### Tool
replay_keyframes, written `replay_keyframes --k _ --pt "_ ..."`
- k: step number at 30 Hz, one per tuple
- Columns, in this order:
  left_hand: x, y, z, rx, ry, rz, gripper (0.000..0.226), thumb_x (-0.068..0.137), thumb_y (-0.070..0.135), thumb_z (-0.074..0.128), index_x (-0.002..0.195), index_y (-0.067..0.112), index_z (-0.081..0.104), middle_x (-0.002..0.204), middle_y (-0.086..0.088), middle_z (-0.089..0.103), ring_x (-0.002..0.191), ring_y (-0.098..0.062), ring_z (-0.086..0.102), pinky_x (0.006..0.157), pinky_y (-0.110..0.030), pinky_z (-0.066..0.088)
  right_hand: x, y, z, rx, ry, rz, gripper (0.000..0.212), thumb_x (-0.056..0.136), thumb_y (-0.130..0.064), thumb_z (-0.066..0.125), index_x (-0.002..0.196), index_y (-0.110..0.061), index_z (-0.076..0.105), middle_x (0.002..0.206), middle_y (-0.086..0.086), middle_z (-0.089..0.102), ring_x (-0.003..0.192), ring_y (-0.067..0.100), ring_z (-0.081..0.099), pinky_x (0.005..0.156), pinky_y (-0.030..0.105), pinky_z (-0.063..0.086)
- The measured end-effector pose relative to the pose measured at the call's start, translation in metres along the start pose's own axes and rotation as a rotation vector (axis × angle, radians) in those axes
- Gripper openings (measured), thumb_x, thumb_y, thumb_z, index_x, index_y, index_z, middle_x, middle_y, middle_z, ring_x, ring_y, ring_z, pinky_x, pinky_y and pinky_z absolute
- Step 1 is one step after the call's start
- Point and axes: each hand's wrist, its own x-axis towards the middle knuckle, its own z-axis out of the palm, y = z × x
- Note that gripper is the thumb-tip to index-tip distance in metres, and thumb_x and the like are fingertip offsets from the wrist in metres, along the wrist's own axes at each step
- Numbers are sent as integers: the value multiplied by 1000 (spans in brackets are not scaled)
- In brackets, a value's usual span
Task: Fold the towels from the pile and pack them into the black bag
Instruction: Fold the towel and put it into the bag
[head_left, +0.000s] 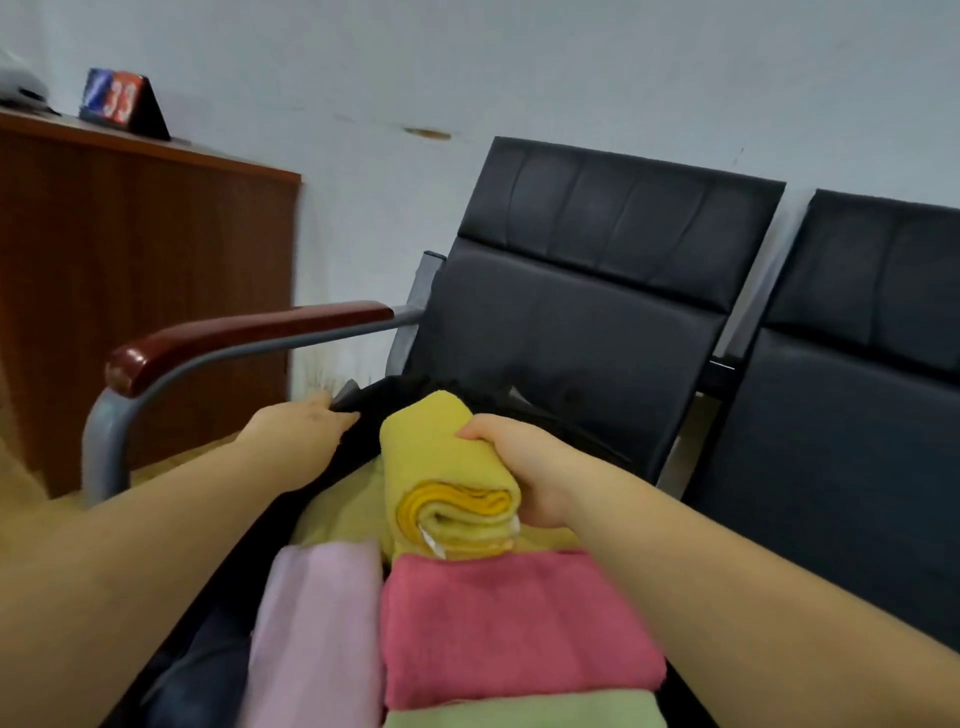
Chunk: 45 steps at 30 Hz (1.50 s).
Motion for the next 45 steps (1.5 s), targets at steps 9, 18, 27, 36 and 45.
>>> replay_keyframes --k 9,18,27,36,45 --pt "23 -57 -29 -259 112 -12 48 99 11 38 140 36 45 132 -5 45 118 -26 52 103 -37 39 18 -3 37 -138 -328 93 28 94 -32 51 76 -13 60 74 5 64 72 18 61 74 28 51" --pt "20 -58 -33 -345 197 -17 47 100 9 38 140 32 46 131 -8 48 118 -29 51 100 -38 40 59 21 96 -389 104 -229 31 94 -14 50 121 -3 57 121 18 61 113 34 57 93 33 48" --pt "14 -59 -20 -311 193 11 45 101 16 38 143 31 41 129 -8 45 116 -29 52 98 -39 41 20 24 116 -1232 288 -956 44 98 -34 45 137 -14 44 137 9 44 127 28 37 101 37 31" --pt "1 -45 -13 -232 150 38 57 101 13 34 149 40 19 133 -6 39 109 -27 54 83 -35 43 52 48 105 -1484 22 -441 74 95 -64 15 154 -23 -6 160 -1 -14 148 21 -11 117 47 -8" --pt "-57 -8 -2 97 126 176 53 102 42 13 153 29 7 161 -6 -6 148 -24 -3 118 -37 0 -18 32 55 -1460 -5 -547 62 97 -50 39 150 -20 27 160 6 14 148 23 4 117 48 -1"
